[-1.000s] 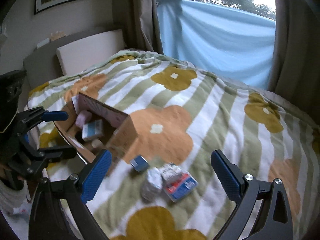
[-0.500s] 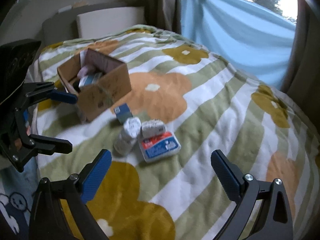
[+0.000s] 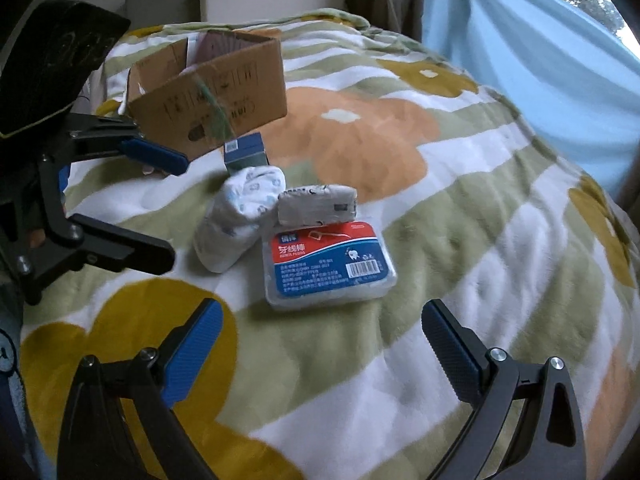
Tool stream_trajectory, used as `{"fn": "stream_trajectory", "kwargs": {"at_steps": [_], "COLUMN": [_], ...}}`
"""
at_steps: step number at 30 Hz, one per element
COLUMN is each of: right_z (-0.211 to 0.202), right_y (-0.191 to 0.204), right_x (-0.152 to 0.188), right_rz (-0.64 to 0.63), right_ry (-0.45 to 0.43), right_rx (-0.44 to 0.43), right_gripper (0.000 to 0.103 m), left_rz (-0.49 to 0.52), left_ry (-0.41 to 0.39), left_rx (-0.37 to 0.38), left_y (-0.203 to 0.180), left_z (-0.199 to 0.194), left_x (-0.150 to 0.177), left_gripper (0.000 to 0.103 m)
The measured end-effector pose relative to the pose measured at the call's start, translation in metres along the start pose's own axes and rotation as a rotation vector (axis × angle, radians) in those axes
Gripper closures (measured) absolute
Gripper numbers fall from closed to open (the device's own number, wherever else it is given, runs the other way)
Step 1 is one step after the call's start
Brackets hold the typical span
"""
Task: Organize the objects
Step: 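Move both tools to the items on the bed and lower them, then grasp the white patterned packet with the left tool while the right tool grasps the floss case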
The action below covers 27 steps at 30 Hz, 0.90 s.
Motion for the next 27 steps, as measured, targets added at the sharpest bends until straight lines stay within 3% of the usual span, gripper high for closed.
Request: {"fn": "stream_trajectory", "kwargs": {"at_steps": [8,11,15,18,22,27], "right_z": [0.023,0.027,0.035,0.043,0.044,0.032], "right_y": [-0.011,-0.009,-0.005,0.001,0.002,-0.004], "right_x": [-0.005,-0.007,-0.010,-0.013,-0.010,-0.005], "right_rz": [0.004,-0.014,-0.049,-0.073,-0.065,-0.001], "right_ry": [-0.012,-0.019,-0.017,-0.006,0.004,0.013], "right_rx": [-0.009,-0.011,0.015,0.026,0.028,0.059], "right_gripper": [0.004,0.004,0.004,0.004,0.023,0.023], "left_rz": [0.007,-0.010,0.005,0.024,0.020,0.033], "left_ry": [0.029,0.026,0.032,0.035,0.027,0.007], "left_rx": [-0.025,0.001,0.027,0.021,0.029,0.036], "left_y": [0.012,0.016,0.013,0.009,0.009,0.009], "left_z": [0.027,0.029,0.031,0.031,0.030,0.020], "left_x": [-0.005,-0.006,-0.005,-0.004,-0.003,-0.005], "left_gripper": [0.027,0.031,0.048,0.053,0.059,0.062]}}
Point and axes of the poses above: each gripper's, at about its wrist camera, not at the fingertips, and z roughly the way its jaws point, y to its left, x to its underside, the point moved 4 cm from there along z, roughly the way its jaws point
